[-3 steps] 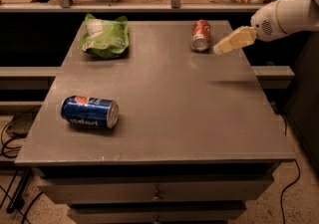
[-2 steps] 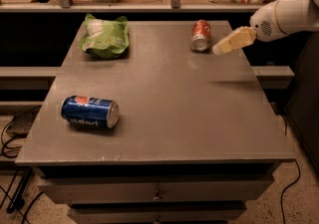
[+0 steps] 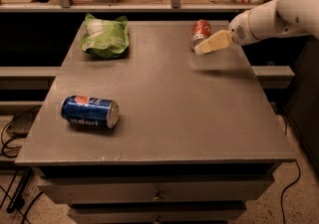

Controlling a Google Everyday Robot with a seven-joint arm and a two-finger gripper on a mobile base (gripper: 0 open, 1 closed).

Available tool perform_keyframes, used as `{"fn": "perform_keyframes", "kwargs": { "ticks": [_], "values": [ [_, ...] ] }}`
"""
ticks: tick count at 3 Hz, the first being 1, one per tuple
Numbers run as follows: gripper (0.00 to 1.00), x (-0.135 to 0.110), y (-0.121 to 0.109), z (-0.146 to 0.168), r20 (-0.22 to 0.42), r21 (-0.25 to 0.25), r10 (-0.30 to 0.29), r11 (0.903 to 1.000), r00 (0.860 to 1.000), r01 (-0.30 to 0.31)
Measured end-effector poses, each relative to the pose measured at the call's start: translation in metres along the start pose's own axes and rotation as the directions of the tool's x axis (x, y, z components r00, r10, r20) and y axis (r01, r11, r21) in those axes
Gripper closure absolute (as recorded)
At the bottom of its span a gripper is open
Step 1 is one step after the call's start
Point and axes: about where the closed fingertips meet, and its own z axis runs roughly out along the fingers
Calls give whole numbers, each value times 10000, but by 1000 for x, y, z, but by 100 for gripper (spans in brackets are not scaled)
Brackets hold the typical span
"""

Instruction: Move coke can near green rice chip bag

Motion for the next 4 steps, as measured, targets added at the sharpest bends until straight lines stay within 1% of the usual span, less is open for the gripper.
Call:
{"fn": "perform_keyframes", "kwargs": {
  "ticks": [1,2,3,4],
  "values": [
    [0,-11,3,36,176,-144,387,9992,9991,-384],
    [0,-21,11,62,321,-357,614,9975,9976,-602],
    [15,-24,13,80,402,-199,824,9965,9958,-817],
    [39,-26,9,89,668,64,900,9959,9937,-906]
  ]
}}
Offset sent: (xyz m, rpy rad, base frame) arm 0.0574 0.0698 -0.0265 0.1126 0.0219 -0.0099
